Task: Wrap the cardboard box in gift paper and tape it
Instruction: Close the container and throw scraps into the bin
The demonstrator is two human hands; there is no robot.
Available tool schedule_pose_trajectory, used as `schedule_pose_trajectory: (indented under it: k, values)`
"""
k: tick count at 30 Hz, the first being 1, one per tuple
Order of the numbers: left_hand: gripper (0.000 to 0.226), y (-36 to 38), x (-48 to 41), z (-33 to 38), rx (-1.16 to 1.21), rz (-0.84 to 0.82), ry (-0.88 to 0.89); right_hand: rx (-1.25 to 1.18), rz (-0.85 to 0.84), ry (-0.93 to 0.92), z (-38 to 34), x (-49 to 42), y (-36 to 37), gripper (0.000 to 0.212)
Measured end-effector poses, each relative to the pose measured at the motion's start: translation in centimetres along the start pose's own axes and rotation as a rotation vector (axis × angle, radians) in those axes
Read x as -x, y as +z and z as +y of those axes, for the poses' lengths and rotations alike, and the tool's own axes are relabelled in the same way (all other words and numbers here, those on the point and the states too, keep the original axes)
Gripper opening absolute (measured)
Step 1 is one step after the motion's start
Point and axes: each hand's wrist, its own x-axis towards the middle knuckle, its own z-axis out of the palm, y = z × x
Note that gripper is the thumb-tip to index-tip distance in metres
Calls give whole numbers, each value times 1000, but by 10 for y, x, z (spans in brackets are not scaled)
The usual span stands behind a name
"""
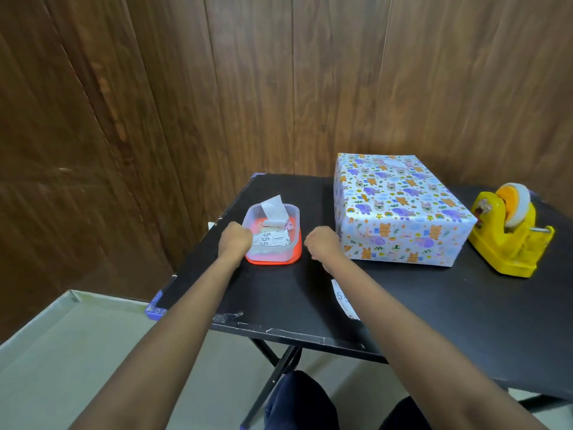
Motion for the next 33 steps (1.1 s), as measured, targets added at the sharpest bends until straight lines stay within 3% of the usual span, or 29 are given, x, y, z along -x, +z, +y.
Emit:
schedule_pose_trajectory:
  k: [3,6,11,13,16,21,24,27,30,33]
  values:
    - [34,1,-2,1,25,34,8,-29,2,84,-7,-4,9,21]
    - [33,-1,-5,-1,50,59,-2,-280,-33,239,-19,-12,12,15]
    - [31,3,-8,-1,294,-64,-72,-533,-69,371,-28,-14,3,16]
    - [32,3,-8,-1,265,-55,-79,-429,47,285,-31,-15,-1,27]
    - [30,0,-8,-5,163,-30,-68,-153,214,50,-44,-9,-14,24]
    - [27,7,4,-3,61,-26,-13,276,218,-361,-65,2,-12,21]
    - [30,14,13,3,90,-17,-27,558,138,-441,-68,13,5,25]
    - [34,18,13,4,300,-61,-76,788,131,-504,-64,29,26,28]
    - [32,11,14,7,486,-159,-129,835,140,-486,-61,39,39,28]
    - [35,2,12,7,462,-226,-135,751,86,-482,-64,45,37,26]
